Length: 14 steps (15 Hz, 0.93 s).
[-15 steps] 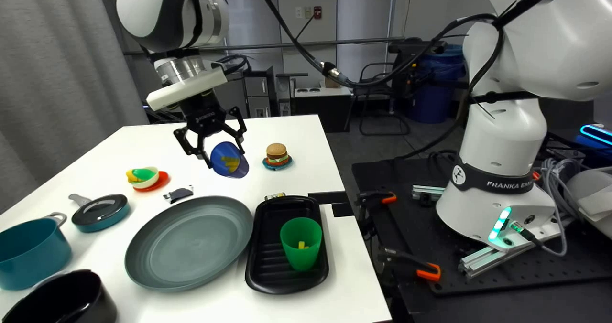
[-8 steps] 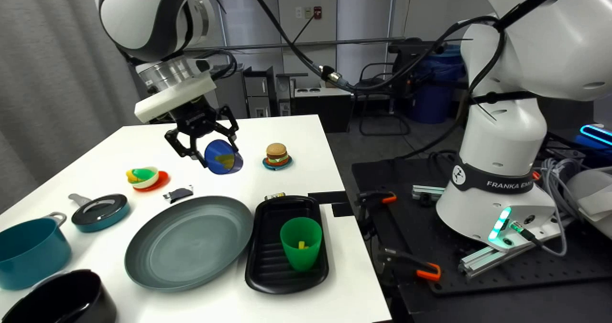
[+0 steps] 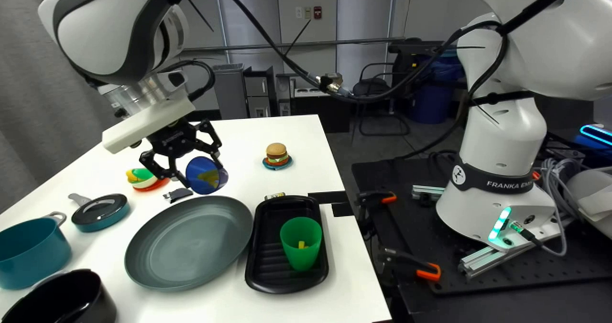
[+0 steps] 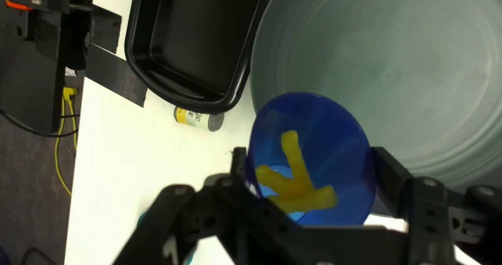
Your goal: Pour the contents of the blue cup onto the plate
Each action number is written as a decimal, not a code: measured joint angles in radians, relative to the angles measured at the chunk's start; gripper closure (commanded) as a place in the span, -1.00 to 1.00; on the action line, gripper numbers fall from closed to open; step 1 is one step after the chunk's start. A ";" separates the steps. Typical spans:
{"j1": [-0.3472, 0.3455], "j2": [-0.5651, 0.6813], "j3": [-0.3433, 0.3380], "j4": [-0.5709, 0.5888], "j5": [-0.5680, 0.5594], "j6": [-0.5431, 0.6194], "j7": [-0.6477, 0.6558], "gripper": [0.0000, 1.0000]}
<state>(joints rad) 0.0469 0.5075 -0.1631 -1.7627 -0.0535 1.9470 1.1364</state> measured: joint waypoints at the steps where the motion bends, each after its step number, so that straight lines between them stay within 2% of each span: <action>1: 0.010 0.006 0.000 0.006 -0.012 0.000 0.011 -0.04; 10: 0.030 0.011 -0.013 0.013 -0.205 0.000 0.137 -0.04; 14: 0.059 0.019 -0.011 0.015 -0.276 -0.004 0.203 -0.04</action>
<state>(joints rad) 0.1059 0.5262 -0.1740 -1.7478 -0.3296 1.9435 1.3394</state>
